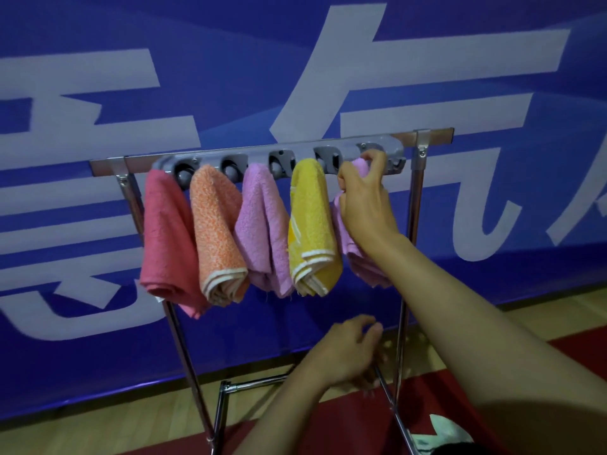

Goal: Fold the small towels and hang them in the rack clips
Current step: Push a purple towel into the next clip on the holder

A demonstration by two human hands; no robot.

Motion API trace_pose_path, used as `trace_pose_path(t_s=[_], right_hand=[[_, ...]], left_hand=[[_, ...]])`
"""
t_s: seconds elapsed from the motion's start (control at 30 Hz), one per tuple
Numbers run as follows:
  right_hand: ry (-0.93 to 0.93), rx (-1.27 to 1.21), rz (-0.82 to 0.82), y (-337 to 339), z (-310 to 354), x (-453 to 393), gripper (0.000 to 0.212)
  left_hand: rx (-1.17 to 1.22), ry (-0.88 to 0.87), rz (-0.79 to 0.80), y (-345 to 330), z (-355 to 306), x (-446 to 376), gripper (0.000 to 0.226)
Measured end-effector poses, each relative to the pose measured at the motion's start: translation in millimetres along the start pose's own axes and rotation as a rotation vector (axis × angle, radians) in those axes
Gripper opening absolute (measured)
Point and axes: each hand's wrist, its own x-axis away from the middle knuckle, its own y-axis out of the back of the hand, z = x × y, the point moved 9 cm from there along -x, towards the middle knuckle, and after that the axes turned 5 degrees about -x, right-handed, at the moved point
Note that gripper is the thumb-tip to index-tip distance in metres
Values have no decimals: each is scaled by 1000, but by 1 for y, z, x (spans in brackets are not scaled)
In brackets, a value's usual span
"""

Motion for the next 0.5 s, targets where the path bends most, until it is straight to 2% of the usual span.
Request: trace_pose_path(t_s=[0.03, 0.1, 0.3, 0.5], right_hand=[[-3, 8, 3, -1, -3, 4, 25], [2, 18, 2, -4, -7, 7, 21], [-52, -31, 55, -13, -21, 18, 21], [-85, -83, 141, -21, -45, 45, 44]], left_hand=[[63, 13, 48, -6, 10, 5, 41], [173, 35, 101, -13, 26, 14, 29], [187, 98, 103, -19, 64, 24, 27], [158, 122, 104, -27, 81, 24, 30]])
